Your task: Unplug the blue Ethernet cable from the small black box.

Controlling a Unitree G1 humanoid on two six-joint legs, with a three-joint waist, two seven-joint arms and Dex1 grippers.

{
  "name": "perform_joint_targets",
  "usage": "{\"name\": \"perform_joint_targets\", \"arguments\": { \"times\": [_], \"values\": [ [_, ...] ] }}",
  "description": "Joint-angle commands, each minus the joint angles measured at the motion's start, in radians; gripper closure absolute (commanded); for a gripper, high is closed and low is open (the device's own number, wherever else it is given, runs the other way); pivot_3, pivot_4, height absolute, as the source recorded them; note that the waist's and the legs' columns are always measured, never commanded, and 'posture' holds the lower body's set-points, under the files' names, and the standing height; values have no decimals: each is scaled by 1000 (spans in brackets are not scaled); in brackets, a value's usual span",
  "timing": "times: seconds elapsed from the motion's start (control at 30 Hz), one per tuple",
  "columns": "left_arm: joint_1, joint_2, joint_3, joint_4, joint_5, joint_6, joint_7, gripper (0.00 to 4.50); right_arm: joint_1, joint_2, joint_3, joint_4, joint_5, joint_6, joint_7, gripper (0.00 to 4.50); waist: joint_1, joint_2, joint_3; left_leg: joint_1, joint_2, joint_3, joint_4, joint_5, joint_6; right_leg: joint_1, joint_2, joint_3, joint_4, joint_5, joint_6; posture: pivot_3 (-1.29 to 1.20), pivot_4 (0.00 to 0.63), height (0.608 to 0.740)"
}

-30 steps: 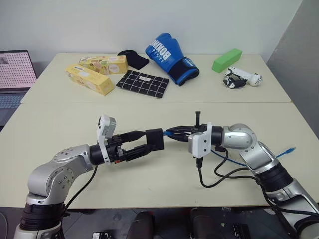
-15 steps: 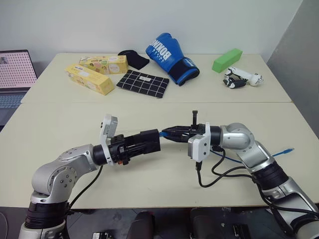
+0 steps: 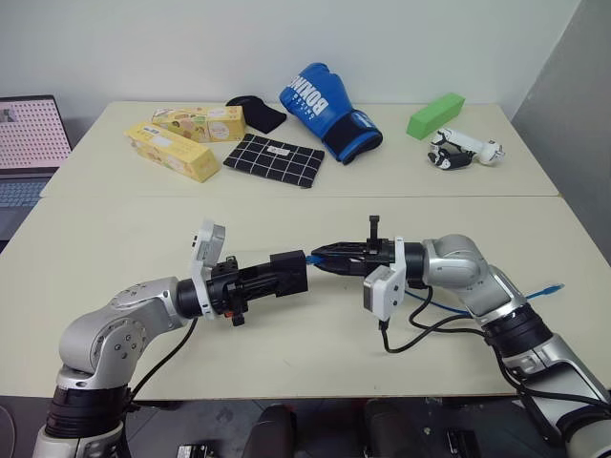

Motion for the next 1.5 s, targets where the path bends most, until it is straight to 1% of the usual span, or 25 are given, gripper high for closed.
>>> {"name": "perform_joint_targets", "arguments": {
  "times": [0.03,0.1,0.17,0.2,0.27,0.33,0.43,0.53,0.63,0.77,1.03,1.5],
  "values": [
    [-32,11,-17,14,27,-36,-33,3706,22,-60,-4,-63,109,51,85,2445,2,0,0,0,0,0,0,0,0,0,0,0,0,0,0,0,150,740],
    [-50,7,-34,36,51,-55,-45,3706,50,-102,-2,-107,167,125,145,1975,6,0,0,0,0,0,0,0,0,0,0,0,0,0,0,0,150,740],
    [-62,11,-60,52,83,-89,-74,3706,85,-136,-13,-191,262,267,195,1467,6,0,0,0,0,-1,0,0,0,1,-1,-1,-1,0,0,0,150,740],
    [-70,9,-77,58,102,-112,-95,3706,109,-155,-29,-260,344,400,208,1426,5,0,0,0,0,-1,0,0,0,1,-1,0,-1,0,0,0,150,740],
    [-92,0,-113,75,133,-154,-134,3706,138,-192,-69,-408,578,748,188,1423,4,0,0,0,0,-1,0,0,0,1,-1,0,0,0,0,0,150,740],
    [-109,0,-137,94,149,-179,-177,3706,139,-211,-98,-497,752,998,155,1423,3,0,0,-1,0,-2,0,0,0,1,-1,0,0,0,0,0,150,740],
    [-131,-11,-149,130,155,-229,-250,3706,129,-200,-146,-567,959,1267,83,1423,0,0,0,0,1,-1,0,0,0,1,-1,0,0,0,0,0,150,740],
    [-152,-11,-160,165,169,-267,-310,3706,131,-157,-182,-593,1068,1422,0,1423,0,0,0,-1,0,-2,0,0,0,1,-1,0,0,0,-1,0,150,740],
    [-163,-16,-162,187,174,-288,-351,3706,132,-122,-200,-605,1108,1509,-50,1423,1,0,0,-1,0,-1,0,0,0,0,1,-1,0,0,-1,0,150,740],
    [-161,-8,-177,187,188,-308,-396,3706,134,-67,-198,-591,1097,1560,-95,1423,1,0,0,-2,0,-1,0,0,0,-1,1,-1,-1,0,-1,0,150,740],
    [-164,-18,-173,188,198,-315,-390,3706,128,-46,-167,-573,1052,1609,-50,1423,0,0,0,-2,0,-1,0,0,0,-1,1,-1,-1,0,-1,0,150,740],
    [-142,-10,-166,129,183,-296,-361,3706,112,0,-173,-532,1006,1648,-15,1423,0,0,0,-2,0,-1,0,0,0,-1,1,-1,-1,0,-1,0,150,740]
  ]
}}
